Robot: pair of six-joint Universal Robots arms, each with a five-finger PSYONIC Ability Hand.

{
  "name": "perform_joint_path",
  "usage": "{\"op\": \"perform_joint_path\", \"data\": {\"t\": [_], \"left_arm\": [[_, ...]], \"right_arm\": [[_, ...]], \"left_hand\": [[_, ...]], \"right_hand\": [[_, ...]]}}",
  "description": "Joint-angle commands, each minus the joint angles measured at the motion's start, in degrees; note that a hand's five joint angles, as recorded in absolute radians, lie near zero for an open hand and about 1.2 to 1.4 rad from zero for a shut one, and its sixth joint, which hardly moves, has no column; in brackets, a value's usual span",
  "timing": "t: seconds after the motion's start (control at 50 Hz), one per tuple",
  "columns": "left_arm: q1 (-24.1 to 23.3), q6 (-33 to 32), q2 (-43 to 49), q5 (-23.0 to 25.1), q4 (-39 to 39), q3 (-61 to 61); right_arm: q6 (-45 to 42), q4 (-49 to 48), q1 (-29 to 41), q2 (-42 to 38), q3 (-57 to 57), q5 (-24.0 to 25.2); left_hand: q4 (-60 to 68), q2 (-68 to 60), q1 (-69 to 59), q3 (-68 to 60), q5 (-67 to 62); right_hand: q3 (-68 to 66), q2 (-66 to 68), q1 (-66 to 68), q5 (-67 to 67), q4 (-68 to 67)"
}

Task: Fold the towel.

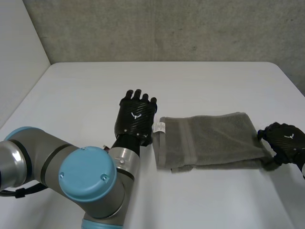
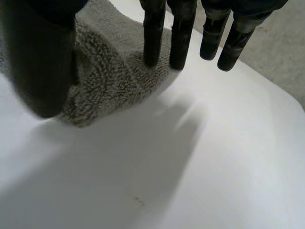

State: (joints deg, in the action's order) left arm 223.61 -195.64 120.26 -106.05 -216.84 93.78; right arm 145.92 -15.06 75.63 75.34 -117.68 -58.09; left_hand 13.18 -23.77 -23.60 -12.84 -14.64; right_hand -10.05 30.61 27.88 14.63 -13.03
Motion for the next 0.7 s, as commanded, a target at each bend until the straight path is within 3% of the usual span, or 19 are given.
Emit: {"op": "perform_joint_path", "data": {"t": [0.02, 0.12, 0.24, 0.36, 0.7], "left_arm": [[-1.0, 3.4, -1.1, 0.3, 5.0, -0.1], [-1.0, 6.2, -2.2, 0.4, 7.7, -0.1], [-0.7, 10.3, -2.8, 0.6, 9.3, -0.2], [-0.5, 11.8, -2.8, 0.6, 9.6, -0.2], [0.3, 11.9, -2.6, 0.8, 9.6, -0.1]], "right_arm": [[2.0, 3.7, -0.2, 2.4, -0.3, 0.3], [6.4, 3.5, -2.1, 3.8, -1.0, 0.6], [11.3, 2.2, -6.3, 3.7, -2.1, 3.8], [11.8, -1.2, -6.7, 2.7, -2.9, 4.0], [12.3, -1.8, -5.8, -1.3, -2.6, 3.7]], "left_hand": [[-3.2, -1.2, -1.4, 2.8, -0.4], [-3.2, -0.9, -1.1, 2.8, 0.0], [-3.2, -0.9, -1.1, 2.8, 0.0], [-3.2, -0.9, -1.1, 2.8, 0.0], [-3.2, -0.7, -0.9, 2.8, 0.1]], "right_hand": [[0.1, -23.9, -21.2, -14.6, 3.0], [0.1, -19.4, -16.7, -13.4, 3.0], [0.1, -6.8, -4.0, -0.8, 3.0], [0.1, 6.7, 9.4, 12.7, 3.0], [0.1, 9.6, 12.3, 15.6, 3.0]]}}
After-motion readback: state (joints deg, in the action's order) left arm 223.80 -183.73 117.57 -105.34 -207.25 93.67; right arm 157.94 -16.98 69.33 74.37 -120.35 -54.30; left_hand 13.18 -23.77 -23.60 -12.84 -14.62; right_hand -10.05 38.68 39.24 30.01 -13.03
